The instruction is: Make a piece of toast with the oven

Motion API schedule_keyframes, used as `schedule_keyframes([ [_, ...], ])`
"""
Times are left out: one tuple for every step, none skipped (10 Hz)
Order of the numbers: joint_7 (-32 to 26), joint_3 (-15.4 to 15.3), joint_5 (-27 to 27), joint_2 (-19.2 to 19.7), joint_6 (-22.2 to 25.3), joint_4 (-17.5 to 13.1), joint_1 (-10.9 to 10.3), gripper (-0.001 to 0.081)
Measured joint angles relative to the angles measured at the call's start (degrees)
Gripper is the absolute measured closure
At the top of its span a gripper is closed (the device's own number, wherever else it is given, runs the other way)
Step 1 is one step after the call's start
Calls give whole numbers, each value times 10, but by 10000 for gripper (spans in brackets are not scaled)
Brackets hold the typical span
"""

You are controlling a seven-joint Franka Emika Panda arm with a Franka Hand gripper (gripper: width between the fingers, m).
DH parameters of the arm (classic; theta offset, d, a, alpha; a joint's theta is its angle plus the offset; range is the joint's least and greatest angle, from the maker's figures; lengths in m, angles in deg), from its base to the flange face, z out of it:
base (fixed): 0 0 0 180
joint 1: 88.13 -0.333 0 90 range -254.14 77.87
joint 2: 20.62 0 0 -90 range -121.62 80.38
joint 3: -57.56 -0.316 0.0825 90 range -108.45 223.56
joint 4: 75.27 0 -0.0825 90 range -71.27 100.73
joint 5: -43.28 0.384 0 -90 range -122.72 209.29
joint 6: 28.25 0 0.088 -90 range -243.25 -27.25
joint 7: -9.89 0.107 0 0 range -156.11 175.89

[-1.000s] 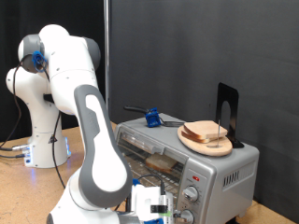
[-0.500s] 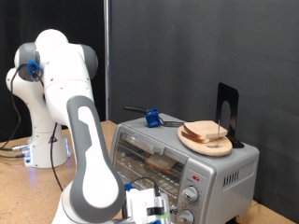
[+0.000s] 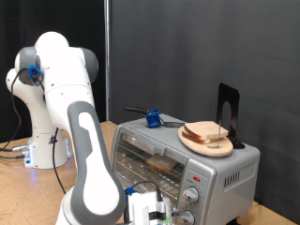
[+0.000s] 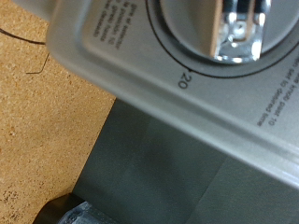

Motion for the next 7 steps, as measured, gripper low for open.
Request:
schedule_keyframes([
  [-6, 0, 0, 0, 0, 0, 0, -2],
  [-12, 0, 0, 0, 2, 1, 0, -2],
  [-16, 0, 0, 0, 14, 3, 3, -2],
  [-23, 1, 0, -2, 30, 9, 10, -2],
  [-33, 3, 0, -6, 48, 19, 20, -2],
  [-42, 8, -3, -16, 62, 35, 30, -2],
  [-43, 16, -13, -29, 74, 52, 37, -2],
])
